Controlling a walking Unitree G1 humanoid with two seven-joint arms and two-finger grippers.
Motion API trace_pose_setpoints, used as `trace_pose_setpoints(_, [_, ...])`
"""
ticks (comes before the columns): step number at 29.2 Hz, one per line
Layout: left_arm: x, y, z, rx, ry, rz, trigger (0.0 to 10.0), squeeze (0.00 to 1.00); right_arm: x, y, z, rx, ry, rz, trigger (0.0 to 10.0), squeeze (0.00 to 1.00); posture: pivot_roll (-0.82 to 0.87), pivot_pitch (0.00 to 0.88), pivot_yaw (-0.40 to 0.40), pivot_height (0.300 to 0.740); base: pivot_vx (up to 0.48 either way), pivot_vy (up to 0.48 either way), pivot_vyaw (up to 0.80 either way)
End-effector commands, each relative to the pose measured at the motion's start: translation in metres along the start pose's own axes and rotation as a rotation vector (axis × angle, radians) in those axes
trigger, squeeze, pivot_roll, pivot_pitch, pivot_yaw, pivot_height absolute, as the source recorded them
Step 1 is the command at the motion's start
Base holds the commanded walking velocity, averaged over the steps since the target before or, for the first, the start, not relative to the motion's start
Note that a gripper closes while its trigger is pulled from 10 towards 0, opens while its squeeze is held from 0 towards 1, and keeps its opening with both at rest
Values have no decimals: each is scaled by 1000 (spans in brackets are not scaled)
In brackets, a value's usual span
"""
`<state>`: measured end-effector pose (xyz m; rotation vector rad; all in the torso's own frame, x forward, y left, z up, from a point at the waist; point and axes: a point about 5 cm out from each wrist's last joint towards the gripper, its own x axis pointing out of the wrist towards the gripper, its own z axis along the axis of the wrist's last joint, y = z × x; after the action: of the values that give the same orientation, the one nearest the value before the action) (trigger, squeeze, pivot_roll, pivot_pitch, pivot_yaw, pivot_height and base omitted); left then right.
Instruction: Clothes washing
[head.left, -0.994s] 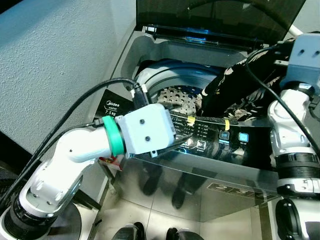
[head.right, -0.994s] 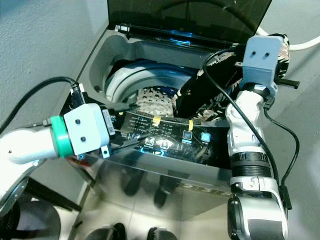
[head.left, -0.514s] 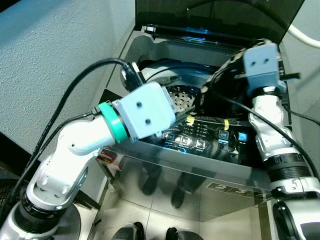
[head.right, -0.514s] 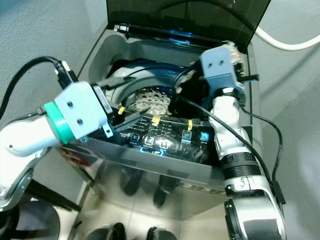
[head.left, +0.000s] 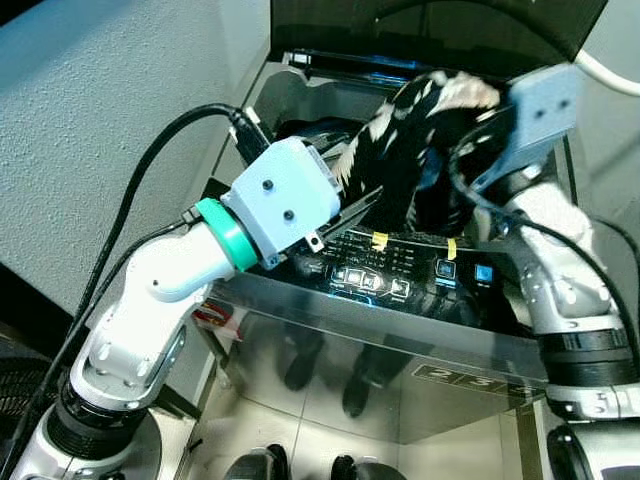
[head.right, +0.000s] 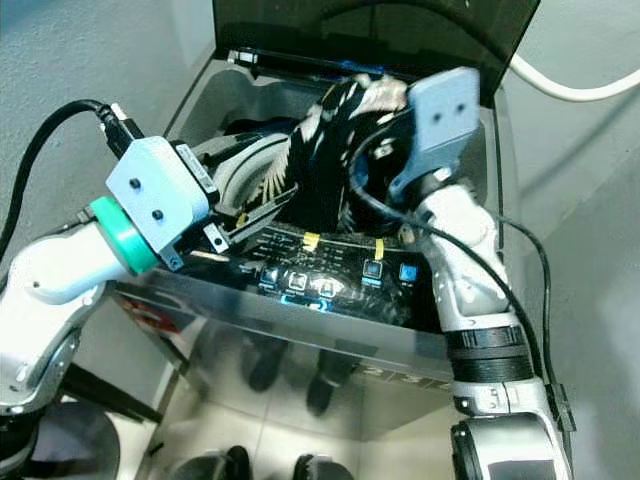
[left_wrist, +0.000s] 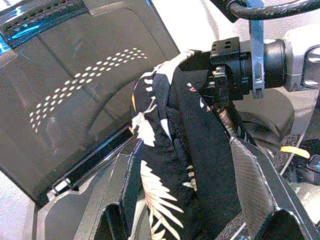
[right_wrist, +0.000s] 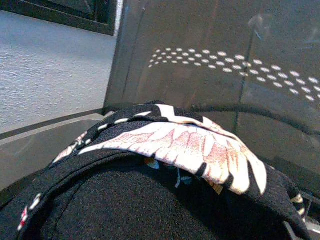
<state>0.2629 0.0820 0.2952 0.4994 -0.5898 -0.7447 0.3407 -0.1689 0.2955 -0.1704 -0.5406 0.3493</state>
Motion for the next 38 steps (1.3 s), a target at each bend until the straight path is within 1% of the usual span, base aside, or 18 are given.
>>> trace_pose_setpoints(1, [-1, 0, -2, 8, 4, 4, 10000, 0, -3, 2, 3, -30, -1, 55, 10000, 0, 55, 97, 51, 740, 0, 0, 0])
trace_pose_setpoints(2, [-1, 0, -2, 8, 4, 4, 10000, 0, -3, 2, 3, -30, -1, 55, 10000, 0, 55, 97, 51, 740, 0, 0, 0])
trace_pose_setpoints(4, [-1, 2, -2, 5, 3, 17, 10000, 0, -7, -14, 9, -5, -54, -77, 10000, 0, 54, 97, 51, 740, 0, 0, 0])
trace_pose_setpoints(6, [0, 7, -3, -8, 1, 50, 10000, 0, -12, -30, 19, 69, -138, -232, 10000, 0, 53, 96, 52, 740, 0, 0, 0])
trace_pose_setpoints(7, [0, 7, -3, -8, 1, 50, 10000, 0, -12, -30, 19, 69, -138, -232, 10000, 0, 53, 96, 52, 740, 0, 0, 0])
trace_pose_setpoints(8, [0, 9, -3, -17, 0, 68, 10000, 0, -14, -35, 23, 97, -173, -286, 10000, 0, 53, 96, 53, 740, 0, 0, 0])
trace_pose_setpoints(10, [1, 20, -3, -62, -2, 152, 10000, 0, -17, -47, 35, 213, -270, -418, 10000, 0, 53, 96, 56, 740, 0, 0, 0])
trace_pose_setpoints(12, [1, 34, -6, -99, 0, 245, 10000, 0, -17, -48, 43, 302, -323, -442, 10000, 0, 53, 94, 56, 740, 0, 0, 0])
trace_pose_setpoints(13, [1, 34, -6, -99, 0, 245, 10000, 0, -17, -48, 43, 302, -323, -442, 10000, 0, 53, 94, 56, 740, 0, 0, 0])
trace_pose_setpoints(14, [-1, 45, -8, -126, 3, 310, 10000, 0, -13, -39, 45, 315, -322, -393, 10000, 0, 50, 91, 55, 740, 0, 0, 0])
trace_pose_setpoints(15, [-1, 45, -8, -126, 3, 310, 10000, 0, -13, -39, 45, 315, -322, -393, 10000, 0, 50, 91, 55, 740, 0, 0, 0])
trace_pose_setpoints(17, [-7, 67, -10, -156, 2, 417, 10000, 0, -10, -19, 39, 284, -277, -305, 10000, 0, 49, 89, 51, 740, 0, 0, 0])
trace_pose_setpoints(18, [-7, 67, -10, -156, 2, 417, 10000, 0, -10, -19, 39, 284, -277, -305, 10000, 0, 49, 89, 51, 740, 0, 0, 0])
trace_pose_setpoints(21, [-12, 79, -11, -189, -8, 462, 10000, 0, -13, -10, 30, 259, -235, -300, 10000, 0, 48, 90, 46, 740, 0, 0, 0])
trace_pose_setpoints(26, [-14, 82, -10, -215, -15, 470, 10000, 0, -15, -7, 27, 242, -221, -316, 10000, 0, 40, 89, 49, 740, 0, 0, 0])
trace_pose_setpoints(27, [-14, 82, -11, -249, -20, 486, 10000, 0, -17, -3, 24, 221, -208, -337, 10000, 0, 33, 89, 52, 740, 0, 0, 0])
trace_pose_setpoints(31, [-13, 77, -18, -302, -4, 540, 10000, 0, -14, 10, 20, 223, -189, -342, 10000, 0, 33, 90, 38, 740, 0, 0, 0])
trace_pose_setpoints(38, [-18, 81, -29, -315, 33, 647, 10000, 0, -7, 14, 18, 240, -175, -310, 10000, 0, 28, 86, 18, 740, 0, 0, 0])
